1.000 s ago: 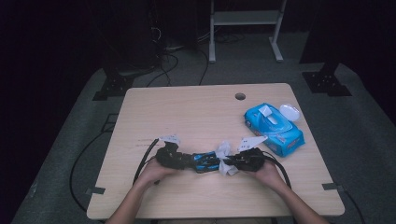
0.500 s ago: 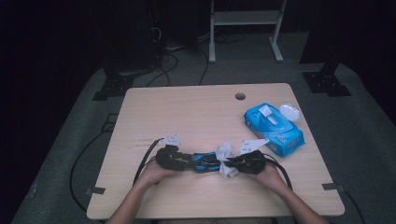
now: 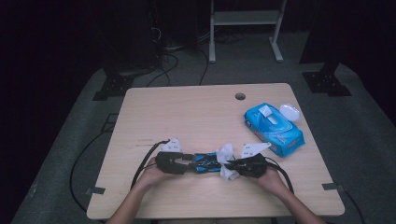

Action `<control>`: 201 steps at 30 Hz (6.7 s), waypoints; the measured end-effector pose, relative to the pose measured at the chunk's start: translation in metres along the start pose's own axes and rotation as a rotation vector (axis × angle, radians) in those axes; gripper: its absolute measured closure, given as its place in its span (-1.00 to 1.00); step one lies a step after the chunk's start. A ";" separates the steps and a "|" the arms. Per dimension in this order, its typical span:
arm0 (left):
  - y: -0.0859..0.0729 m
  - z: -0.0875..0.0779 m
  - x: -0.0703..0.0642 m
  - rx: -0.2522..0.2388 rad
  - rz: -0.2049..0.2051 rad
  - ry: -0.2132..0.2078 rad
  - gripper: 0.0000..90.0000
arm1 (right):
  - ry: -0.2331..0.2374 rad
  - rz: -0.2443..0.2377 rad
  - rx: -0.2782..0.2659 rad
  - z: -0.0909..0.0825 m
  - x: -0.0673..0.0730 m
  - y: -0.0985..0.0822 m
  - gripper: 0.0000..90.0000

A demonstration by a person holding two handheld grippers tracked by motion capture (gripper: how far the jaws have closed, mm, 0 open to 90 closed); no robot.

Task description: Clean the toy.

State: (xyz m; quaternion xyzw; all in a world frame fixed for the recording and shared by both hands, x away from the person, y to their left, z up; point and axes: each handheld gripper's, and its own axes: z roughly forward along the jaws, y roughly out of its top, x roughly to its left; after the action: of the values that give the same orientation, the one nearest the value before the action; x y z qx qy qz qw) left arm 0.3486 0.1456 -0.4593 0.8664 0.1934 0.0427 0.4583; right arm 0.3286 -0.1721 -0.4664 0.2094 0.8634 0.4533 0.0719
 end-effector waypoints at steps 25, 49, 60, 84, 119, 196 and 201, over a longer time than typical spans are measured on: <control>-0.001 -0.006 -0.011 -0.003 0.166 0.002 0.35 | 0.003 0.021 -0.024 -0.004 0.006 -0.006 0.90; -0.002 -0.011 -0.014 -0.039 0.231 -0.057 0.68 | 0.005 0.018 -0.013 -0.005 0.011 -0.009 0.90; 0.001 -0.007 -0.022 -0.019 0.295 -0.100 0.72 | 0.003 0.020 0.063 0.003 0.011 -0.013 0.89; 0.000 0.001 -0.029 0.050 0.354 -0.136 0.64 | 0.012 0.034 0.083 0.004 0.009 -0.016 0.89; 0.013 0.029 -0.026 -0.002 0.325 0.045 0.25 | 0.003 0.060 0.024 -0.001 0.005 -0.011 0.89; 0.004 0.019 -0.001 -0.067 0.231 0.030 0.29 | -0.028 0.021 -0.049 0.035 0.004 0.075 0.87; 0.003 0.018 0.001 -0.063 0.228 0.033 0.29 | -0.025 -0.032 -0.037 0.047 0.012 0.083 0.87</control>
State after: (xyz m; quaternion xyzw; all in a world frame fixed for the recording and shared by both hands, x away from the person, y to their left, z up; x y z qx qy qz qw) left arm 0.3548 0.1302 -0.4670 0.8671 0.0995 0.1147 0.4744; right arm 0.3569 -0.0895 -0.4255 0.2001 0.8572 0.4652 0.0939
